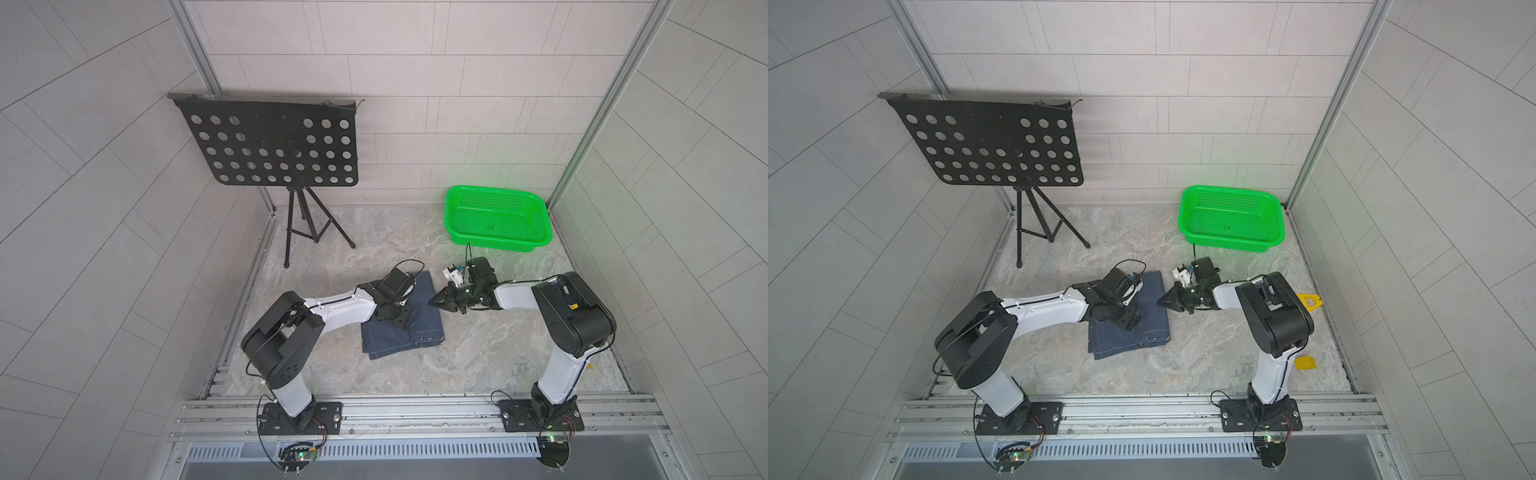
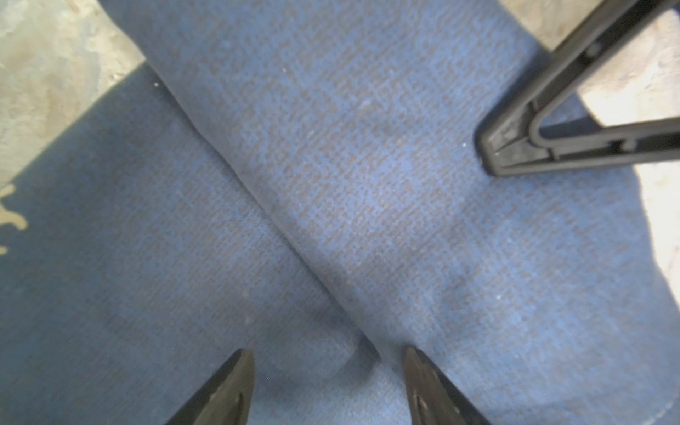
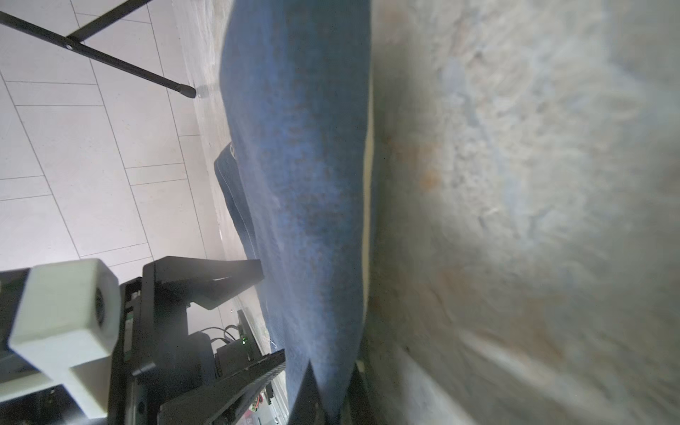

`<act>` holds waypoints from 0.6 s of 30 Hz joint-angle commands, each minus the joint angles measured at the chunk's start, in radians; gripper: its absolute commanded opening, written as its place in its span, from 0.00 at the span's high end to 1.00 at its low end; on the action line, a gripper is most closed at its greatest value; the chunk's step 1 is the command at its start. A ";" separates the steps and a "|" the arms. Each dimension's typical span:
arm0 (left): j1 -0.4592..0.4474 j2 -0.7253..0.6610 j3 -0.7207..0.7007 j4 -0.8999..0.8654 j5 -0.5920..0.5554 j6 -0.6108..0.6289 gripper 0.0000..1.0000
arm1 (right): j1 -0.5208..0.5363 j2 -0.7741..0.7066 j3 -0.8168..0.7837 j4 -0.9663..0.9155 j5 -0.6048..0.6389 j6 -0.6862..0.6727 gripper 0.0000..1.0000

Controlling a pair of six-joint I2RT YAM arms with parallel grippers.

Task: Roll up the pillowcase
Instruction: Roll the pillowcase at the center of the board.

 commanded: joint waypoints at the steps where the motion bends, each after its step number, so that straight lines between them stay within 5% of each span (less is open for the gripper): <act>1: 0.000 -0.058 0.039 -0.072 0.009 -0.004 0.26 | 0.003 -0.090 0.070 -0.284 0.105 -0.191 0.94; 9: 0.034 -0.107 0.020 -0.109 0.001 -0.004 0.24 | 0.043 -0.165 0.238 -0.768 0.486 -0.373 0.95; 18: 0.104 -0.109 -0.007 -0.101 0.029 -0.004 0.24 | 0.207 -0.156 0.382 -0.960 0.812 -0.314 0.83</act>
